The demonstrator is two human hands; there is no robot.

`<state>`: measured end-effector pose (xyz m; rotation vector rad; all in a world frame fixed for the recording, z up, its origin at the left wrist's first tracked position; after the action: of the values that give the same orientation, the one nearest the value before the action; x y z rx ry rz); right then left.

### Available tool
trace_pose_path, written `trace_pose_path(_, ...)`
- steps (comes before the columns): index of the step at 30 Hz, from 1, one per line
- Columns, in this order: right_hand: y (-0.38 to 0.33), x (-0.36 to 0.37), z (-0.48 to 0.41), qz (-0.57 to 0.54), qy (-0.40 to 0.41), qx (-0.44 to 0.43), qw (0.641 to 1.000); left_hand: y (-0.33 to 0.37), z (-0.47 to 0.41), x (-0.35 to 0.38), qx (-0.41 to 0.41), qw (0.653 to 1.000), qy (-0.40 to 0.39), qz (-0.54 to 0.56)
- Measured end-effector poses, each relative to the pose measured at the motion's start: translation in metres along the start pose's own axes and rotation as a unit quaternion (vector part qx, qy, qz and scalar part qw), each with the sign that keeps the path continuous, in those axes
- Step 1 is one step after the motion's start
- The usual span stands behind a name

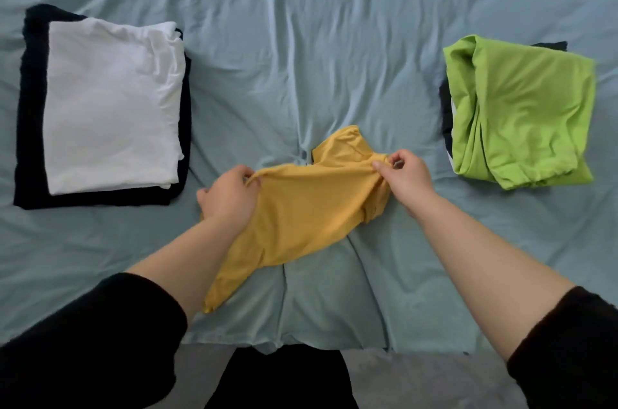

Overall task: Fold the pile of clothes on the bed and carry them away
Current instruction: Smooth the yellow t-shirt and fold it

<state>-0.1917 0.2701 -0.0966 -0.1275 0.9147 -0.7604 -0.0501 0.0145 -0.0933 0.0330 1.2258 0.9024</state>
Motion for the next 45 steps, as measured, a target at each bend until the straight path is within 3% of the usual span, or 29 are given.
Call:
trace_pose_path(3, -0.032, -0.024, -0.006, -0.070, 0.017, -0.039, 0.997, 0.012, -0.025, -0.031, -0.008, 0.997, 0.075, 0.026)
trace_pose_path(5, -0.051, -0.031, -0.009, -0.152, -0.029, -0.035, 0.987, 0.023, -0.038, -0.041, -0.007, 0.997, 0.075, 0.031)
trace_pose_path(8, -0.056, -0.030, -0.011, -0.176, -0.108, 0.004, 0.978, 0.041, -0.047, -0.036, -0.007, 1.000, -0.011, 0.012)
trace_pose_path(12, -0.007, -0.014, -0.008, -0.077, -0.104, 0.149, 0.980, 0.064, -0.043, -0.004, 0.014, 0.992, -0.124, -0.034)
trace_pose_path(15, 0.029, 0.012, 0.005, -0.095, -0.189, 0.185, 0.960, 0.062, -0.039, 0.025, 0.007, 0.976, -0.206, -0.067)
trace_pose_path(18, 0.039, 0.036, 0.011, -0.176, -0.185, 0.169, 0.952, 0.054, -0.031, 0.042, 0.065, 0.959, -0.205, -0.183)
trace_pose_path(21, 0.038, 0.044, 0.009, -0.194, -0.123, 0.138, 0.963, 0.053, -0.022, 0.046, 0.123, 0.966, -0.165, -0.159)
trace_pose_path(25, 0.039, 0.013, -0.007, -0.276, -0.042, 0.144, 0.949, 0.073, -0.037, 0.031, 0.161, 0.967, -0.090, -0.178)
trace_pose_path(28, 0.044, -0.013, -0.020, -0.279, -0.075, 0.135, 0.948, 0.112, -0.078, 0.034, 0.225, 0.957, -0.056, -0.176)
trace_pose_path(30, 0.048, -0.022, -0.023, -0.257, -0.117, 0.105, 0.954, 0.146, -0.109, 0.046, 0.269, 0.944, -0.090, -0.169)
trace_pose_path(34, 0.058, -0.030, -0.022, -0.219, -0.200, 0.023, 0.955, 0.190, -0.147, 0.079, 0.338, 0.883, -0.191, -0.264)
trace_pose_path(38, 0.073, -0.038, -0.024, -0.049, -0.251, 0.039, 0.966, 0.177, -0.149, 0.082, 0.274, 0.914, -0.211, -0.211)
trace_pose_path(40, 0.077, -0.044, -0.027, 0.050, -0.241, 0.027, 0.969, 0.154, -0.144, 0.070, 0.280, 0.901, -0.257, -0.210)
trace_pose_path(42, 0.071, -0.052, -0.033, -0.019, -0.240, 0.015, 0.970, 0.129, -0.140, 0.046, 0.268, 0.903, -0.269, -0.202)
trace_pose_path(45, 0.044, -0.059, -0.047, -0.197, -0.238, 0.028, 0.951, 0.100, -0.143, 0.001, 0.188, 0.947, -0.253, -0.067)
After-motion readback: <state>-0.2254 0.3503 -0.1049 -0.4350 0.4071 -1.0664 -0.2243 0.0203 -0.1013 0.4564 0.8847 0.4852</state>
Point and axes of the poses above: each hand's wrist, its own z-axis away from the middle knuckle, its own x-axis out of the palm, y = z × x, the point moved 1 cm from there along -z, towards the middle knuckle, and after that the axes turned 15 degrees about x, right-handed, at the moved point
